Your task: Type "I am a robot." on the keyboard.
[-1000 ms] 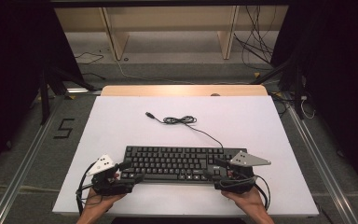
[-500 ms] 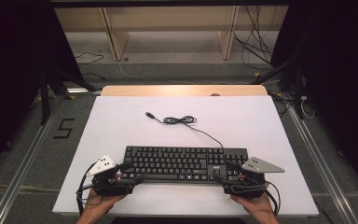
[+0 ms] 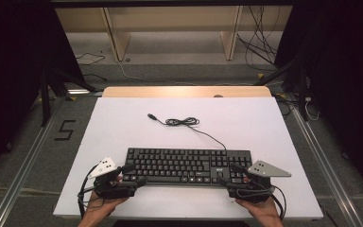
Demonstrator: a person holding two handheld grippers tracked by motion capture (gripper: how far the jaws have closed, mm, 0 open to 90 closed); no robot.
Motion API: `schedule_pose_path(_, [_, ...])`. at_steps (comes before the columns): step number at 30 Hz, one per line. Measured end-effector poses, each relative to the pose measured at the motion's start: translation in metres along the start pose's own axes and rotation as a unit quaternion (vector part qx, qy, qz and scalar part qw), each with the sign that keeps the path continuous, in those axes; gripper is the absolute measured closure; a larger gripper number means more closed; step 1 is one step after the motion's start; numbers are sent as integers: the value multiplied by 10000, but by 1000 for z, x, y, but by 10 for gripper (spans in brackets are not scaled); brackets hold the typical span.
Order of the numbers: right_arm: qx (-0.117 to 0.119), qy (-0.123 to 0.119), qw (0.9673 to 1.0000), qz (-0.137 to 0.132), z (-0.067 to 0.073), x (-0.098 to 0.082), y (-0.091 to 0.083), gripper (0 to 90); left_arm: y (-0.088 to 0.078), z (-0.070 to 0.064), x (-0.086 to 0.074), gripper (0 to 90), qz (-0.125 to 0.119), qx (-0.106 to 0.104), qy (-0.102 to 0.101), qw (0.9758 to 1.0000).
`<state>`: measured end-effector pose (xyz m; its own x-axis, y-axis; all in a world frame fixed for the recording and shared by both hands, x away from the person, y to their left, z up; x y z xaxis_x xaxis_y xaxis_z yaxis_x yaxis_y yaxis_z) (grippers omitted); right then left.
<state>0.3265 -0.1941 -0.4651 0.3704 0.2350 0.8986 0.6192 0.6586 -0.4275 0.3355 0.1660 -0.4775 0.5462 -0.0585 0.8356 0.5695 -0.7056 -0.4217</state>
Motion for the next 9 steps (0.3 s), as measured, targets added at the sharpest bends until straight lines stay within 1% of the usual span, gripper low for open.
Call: schedule_pose_path(9, [-1, -13, 10000, 18, 1, 0, 1, 298, 0, 2, 0, 230, -6, 33, -11, 10000])
Point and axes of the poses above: each handheld gripper's, and its own axes: y roughly forward along the jaws, x roughly out of its top, z roughly to its left, the point moved 5 cm from there along y, roughly forward along the jaws, and after that the axes turned 6 degrees about -y, right-handed, at the moved point
